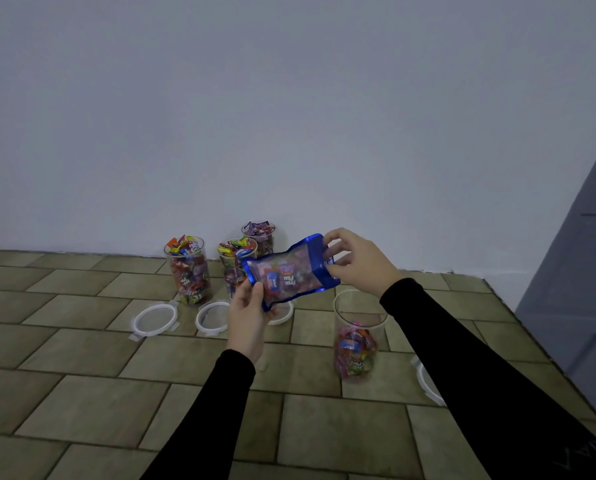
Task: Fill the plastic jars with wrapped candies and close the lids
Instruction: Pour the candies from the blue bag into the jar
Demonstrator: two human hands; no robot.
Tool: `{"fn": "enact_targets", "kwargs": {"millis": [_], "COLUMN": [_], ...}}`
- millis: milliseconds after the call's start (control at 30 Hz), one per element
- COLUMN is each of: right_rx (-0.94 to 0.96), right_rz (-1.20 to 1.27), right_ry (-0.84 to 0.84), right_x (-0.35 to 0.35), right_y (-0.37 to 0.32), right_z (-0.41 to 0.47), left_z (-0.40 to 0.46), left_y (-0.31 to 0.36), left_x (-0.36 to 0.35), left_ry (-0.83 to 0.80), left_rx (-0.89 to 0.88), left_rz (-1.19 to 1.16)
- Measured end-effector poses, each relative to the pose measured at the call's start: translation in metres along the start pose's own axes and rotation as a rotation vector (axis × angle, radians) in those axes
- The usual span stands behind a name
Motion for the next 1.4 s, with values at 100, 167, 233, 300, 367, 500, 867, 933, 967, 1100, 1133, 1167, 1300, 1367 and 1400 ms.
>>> {"fn": "enact_targets", "kwargs": {"millis": [100,167,233,300,367,500,867,933,967,1100,1133,1167,1300,1367,1400], "right_rx": [0.010,0.013,0.023,0.031,0.029,0.040,0.078,0.094,0.093,0.108,0.114,0.120,0.138,0.161,0.175], "right_rz": [0.043,0.095,0.169,0.235,0.290,0.344,0.193,0.171,0.175,0.167,0.159,0.152,0.077,0.029,0.015], "right_ry": [0.072,0.066,0.076,0.111,0.146,0.247,0.347,0.355,0.357,0.370,0.382,0.396,0.384,0.371,0.372], "right_x": [0.011,0.014,0.018,0.022,0.021,0.021,0.021,0.024,0.025,0.027,0.028,0.029,0.027,0.025,0.025], "right_y": [0.004,0.007,0.010,0.016,0.026,0.046,0.068,0.068,0.068,0.073,0.074,0.075,0.078,0.079,0.080], "right_z": [-0.006,-0.009,-0.015,-0.023,-0.032,-0.040,-0.057,-0.059,-0.059,-0.061,-0.061,-0.063,-0.066,-0.065,-0.066], "left_z": [0.006,0.008,0.009,0.009,0.010,0.013,0.018,0.020,0.020,0.021,0.021,0.019,0.020,0.021,0.021], "left_y": [0.014,0.023,0.030,0.033,0.033,0.033,0.044,0.047,0.049,0.051,0.052,0.054,0.059,0.059,0.060], "left_x": [-0.005,-0.009,-0.014,-0.020,-0.024,-0.036,-0.065,-0.071,-0.073,-0.081,-0.083,-0.086,-0.097,-0.102,-0.104], "left_ry": [-0.029,-0.039,-0.058,-0.092,-0.108,-0.142,-0.271,-0.287,-0.297,-0.321,-0.329,-0.342,-0.374,-0.395,-0.404], "left_rx": [-0.039,-0.061,-0.078,-0.089,-0.101,-0.122,-0.193,-0.216,-0.226,-0.265,-0.278,-0.293,-0.335,-0.343,-0.343], "left_rz": [0.079,0.129,0.162,0.202,0.252,0.322,0.475,0.515,0.533,0.594,0.607,0.616,0.663,0.694,0.704]}}
Point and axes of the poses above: each hand's wrist, its own z-axis towards the middle knuckle, its own x-axis out of the back of the hand, y = z × x, the point moved 8 cm from there along z, towards the middle knuckle, and after that the axes turned 5 degrees about -x, right-handed, at the moved point
